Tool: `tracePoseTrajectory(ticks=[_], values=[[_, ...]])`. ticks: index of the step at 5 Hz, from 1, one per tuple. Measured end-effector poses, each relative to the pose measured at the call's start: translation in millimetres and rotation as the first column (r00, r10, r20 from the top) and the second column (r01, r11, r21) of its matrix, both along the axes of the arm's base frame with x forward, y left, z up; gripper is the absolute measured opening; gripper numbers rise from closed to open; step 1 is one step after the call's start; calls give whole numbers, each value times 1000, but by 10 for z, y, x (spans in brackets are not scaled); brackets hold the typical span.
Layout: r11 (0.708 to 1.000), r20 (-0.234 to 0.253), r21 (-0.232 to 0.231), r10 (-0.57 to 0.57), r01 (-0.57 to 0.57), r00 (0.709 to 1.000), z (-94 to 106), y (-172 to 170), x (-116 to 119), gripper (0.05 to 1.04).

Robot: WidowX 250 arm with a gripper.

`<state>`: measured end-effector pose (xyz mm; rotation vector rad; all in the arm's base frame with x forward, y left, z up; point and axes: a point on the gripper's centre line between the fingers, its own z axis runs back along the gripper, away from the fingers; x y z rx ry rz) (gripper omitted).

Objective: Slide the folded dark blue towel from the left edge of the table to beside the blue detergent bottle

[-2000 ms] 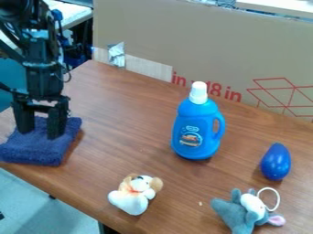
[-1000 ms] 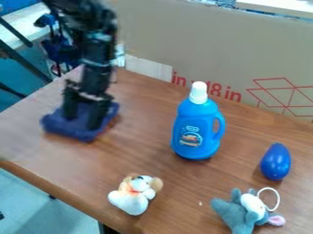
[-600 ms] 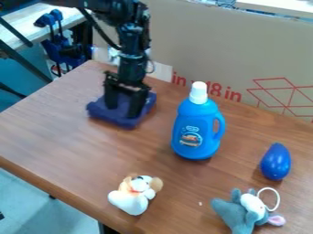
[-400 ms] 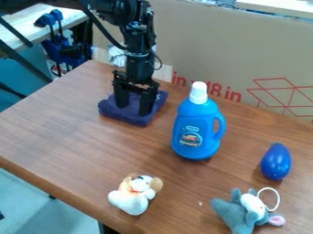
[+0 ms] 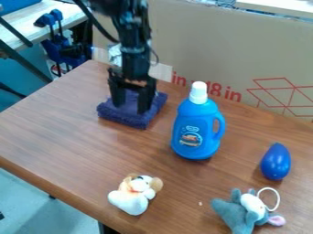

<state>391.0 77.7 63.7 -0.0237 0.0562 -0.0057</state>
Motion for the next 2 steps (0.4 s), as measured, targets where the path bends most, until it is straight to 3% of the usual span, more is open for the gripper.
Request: tracePoseTrajectory(ticks=[1, 2], values=[[999, 173, 2, 49, -51, 984, 563, 53, 27, 1001], [999, 210, -14, 50, -48, 977, 814, -11, -11, 1001]])
